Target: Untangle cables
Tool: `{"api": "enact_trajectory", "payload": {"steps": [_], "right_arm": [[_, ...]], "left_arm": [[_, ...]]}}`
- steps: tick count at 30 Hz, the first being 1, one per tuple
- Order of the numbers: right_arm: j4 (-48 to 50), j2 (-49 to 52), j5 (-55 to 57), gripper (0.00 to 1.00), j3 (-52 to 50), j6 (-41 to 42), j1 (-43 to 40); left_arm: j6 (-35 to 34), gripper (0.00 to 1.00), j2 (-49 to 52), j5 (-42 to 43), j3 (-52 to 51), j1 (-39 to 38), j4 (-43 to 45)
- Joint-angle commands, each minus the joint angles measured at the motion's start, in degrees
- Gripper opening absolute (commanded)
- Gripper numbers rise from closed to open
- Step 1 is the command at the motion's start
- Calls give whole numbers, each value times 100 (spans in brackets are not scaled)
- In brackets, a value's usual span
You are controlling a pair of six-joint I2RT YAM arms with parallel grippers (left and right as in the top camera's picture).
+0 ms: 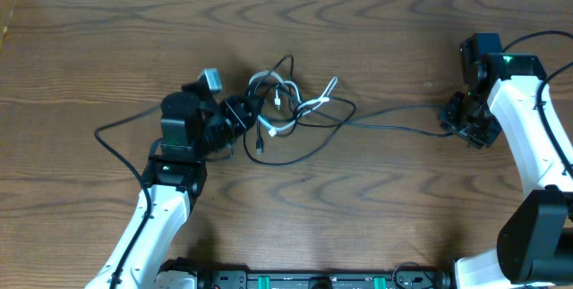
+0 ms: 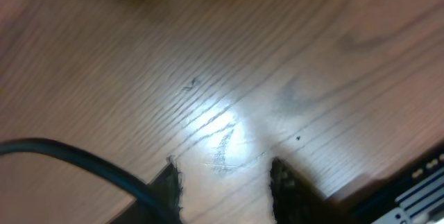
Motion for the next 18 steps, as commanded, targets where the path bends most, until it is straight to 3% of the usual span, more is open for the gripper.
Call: {"api": "enact_trajectory", "payload": {"steps": [1, 6, 10, 14, 15, 18], "right_arm": [[79, 7, -1235, 56, -20, -1156, 24], [109, 7, -3392, 91, -20, -3174, 26], [133, 7, -4319, 94, -20, -3838, 26], [114, 7, -5519, 94, -20, -4686, 122], [120, 7, -5761, 93, -22, -4911, 214], [133, 7, -5796, 92, -24, -4920, 442]], "left_arm": [[-501, 8, -79, 551, 57, 35, 595], [-2542, 8, -74, 46, 57, 35, 603], [-4645, 8, -74, 7, 57, 35, 601], [-5718, 8, -74, -74, 57, -33, 579], [-6306, 8, -74, -199, 57, -98, 577], [-7010, 8, -74, -503, 57, -221, 595]]}}
